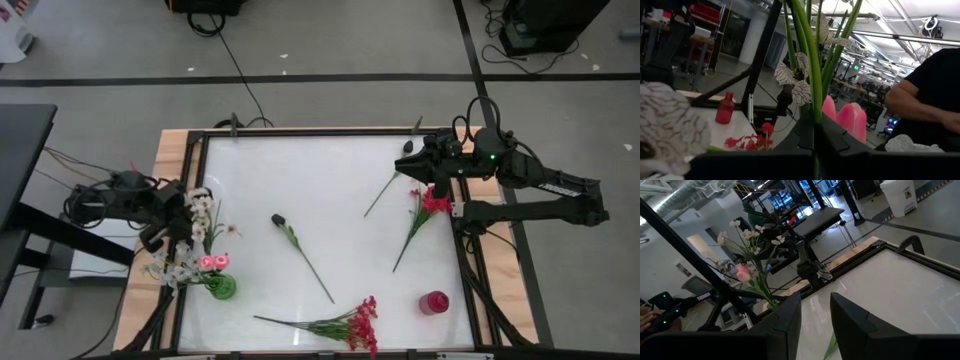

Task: Sort flowers into vase by color
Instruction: Put the white flowers into the green vase

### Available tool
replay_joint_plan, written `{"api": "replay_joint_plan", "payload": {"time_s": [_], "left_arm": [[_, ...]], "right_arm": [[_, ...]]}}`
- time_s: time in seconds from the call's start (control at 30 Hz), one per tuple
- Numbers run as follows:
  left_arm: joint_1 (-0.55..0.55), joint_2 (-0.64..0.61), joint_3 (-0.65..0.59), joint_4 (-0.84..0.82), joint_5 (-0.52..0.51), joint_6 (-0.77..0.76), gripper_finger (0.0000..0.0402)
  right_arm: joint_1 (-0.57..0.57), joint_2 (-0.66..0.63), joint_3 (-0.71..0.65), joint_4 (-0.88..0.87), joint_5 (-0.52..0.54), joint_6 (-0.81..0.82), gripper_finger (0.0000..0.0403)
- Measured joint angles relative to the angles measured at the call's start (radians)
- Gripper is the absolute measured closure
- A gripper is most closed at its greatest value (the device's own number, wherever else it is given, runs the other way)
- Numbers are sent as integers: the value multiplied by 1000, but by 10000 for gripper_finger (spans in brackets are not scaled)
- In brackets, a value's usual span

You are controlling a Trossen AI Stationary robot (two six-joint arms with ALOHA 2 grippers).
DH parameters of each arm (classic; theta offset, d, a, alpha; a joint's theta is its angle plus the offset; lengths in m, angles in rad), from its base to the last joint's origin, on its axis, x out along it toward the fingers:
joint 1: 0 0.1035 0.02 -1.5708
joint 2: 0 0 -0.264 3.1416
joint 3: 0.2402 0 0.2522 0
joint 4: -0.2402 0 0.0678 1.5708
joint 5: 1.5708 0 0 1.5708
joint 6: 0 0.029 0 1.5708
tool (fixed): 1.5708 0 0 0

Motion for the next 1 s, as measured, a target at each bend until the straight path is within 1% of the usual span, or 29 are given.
{"api": "replay_joint_plan", "payload": {"time_s": [0.17, 0.3, 0.5, 0.6, 0.67, 0.77, 0.9, 1.0], "left_arm": [[0, 0, -5, -12, 19, 18, 396], [0, 0, -5, -10, 40, 21, 375], [0, 0, -5, -51, 76, 27, 296], [0, 1, -5, -22, 123, 20, 256], [0, 1, -5, 17, 146, -23, 233], [0, 0, -5, 60, 168, -76, 205], [0, 1, -5, 63, 171, -134, 173], [0, 1, -5, 65, 207, -186, 149]], "right_arm": [[0, 0, 0, 1, 0, 0, 289], [0, 0, 0, 1, 0, 0, 289], [0, 0, 0, 2, 0, 0, 289], [0, 0, 0, 2, 0, 0, 289], [0, 0, 0, 2, 0, 0, 289], [0, 0, 0, 2, 0, 0, 289], [0, 0, 0, 2, 0, 0, 289], [0, 0, 0, 2, 0, 0, 289]]}}
